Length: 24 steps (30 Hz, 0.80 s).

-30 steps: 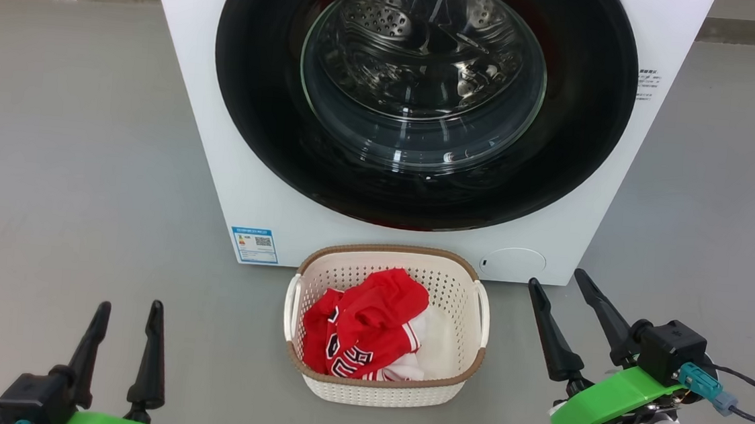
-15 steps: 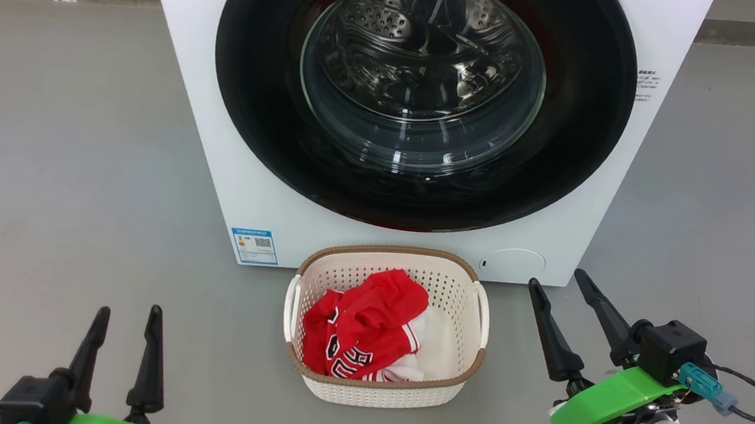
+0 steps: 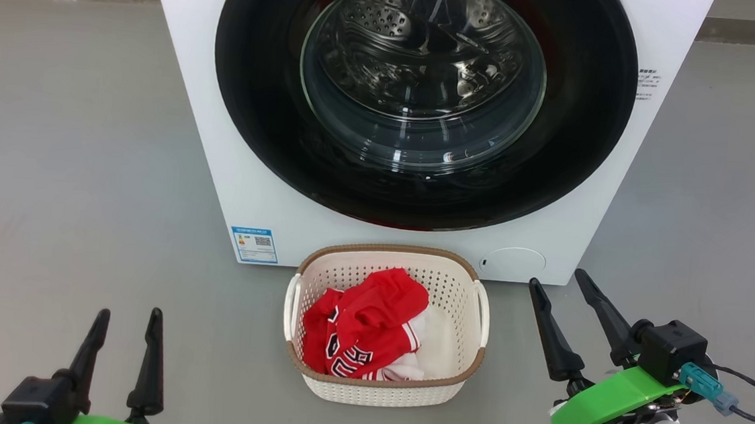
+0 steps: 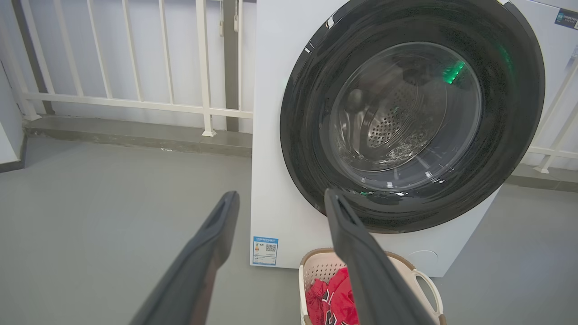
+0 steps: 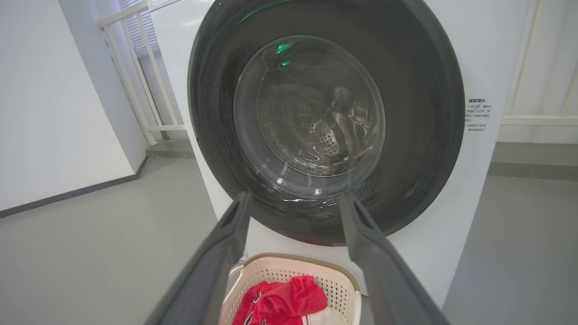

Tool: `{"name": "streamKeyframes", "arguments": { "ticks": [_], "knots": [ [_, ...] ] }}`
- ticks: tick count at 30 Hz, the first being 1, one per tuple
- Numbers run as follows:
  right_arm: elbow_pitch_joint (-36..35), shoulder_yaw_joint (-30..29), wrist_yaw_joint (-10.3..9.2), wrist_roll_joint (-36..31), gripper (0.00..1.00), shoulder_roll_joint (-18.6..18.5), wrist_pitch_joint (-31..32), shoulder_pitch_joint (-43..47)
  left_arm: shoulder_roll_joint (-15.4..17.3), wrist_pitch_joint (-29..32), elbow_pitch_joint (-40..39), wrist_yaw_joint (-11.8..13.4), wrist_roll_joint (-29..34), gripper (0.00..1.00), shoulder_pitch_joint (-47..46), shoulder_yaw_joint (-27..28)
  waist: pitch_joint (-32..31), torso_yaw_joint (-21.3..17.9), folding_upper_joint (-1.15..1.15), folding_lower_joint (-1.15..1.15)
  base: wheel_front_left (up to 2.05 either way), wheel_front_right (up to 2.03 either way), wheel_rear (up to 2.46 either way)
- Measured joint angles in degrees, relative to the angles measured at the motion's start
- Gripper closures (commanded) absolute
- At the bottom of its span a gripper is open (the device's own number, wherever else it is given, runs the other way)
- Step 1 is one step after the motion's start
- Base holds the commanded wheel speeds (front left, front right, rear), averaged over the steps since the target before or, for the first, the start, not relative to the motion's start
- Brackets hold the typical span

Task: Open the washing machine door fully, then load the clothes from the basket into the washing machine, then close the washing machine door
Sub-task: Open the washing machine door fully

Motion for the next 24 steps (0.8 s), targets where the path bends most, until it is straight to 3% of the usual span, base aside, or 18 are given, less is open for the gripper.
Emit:
{"name": "streamKeyframes", "arguments": {
  "ticks": [10,24],
  "knots": [
    [0.0,0.0,0.00,0.0,0.00,0.1,0.0,0.0,0.0,0.0,0.2,0.0,0.3,0.00,0.0,0.2,0.0,-0.1,0.00,0.00,0.53,0.53,-1.07],
    [0.0,-0.5,0.00,0.0,0.00,0.0,0.0,0.0,-0.1,0.0,0.5,0.1,-1.2,0.00,0.0,0.2,0.5,-0.6,0.00,0.00,1.13,1.13,-2.26]
  ]
}}
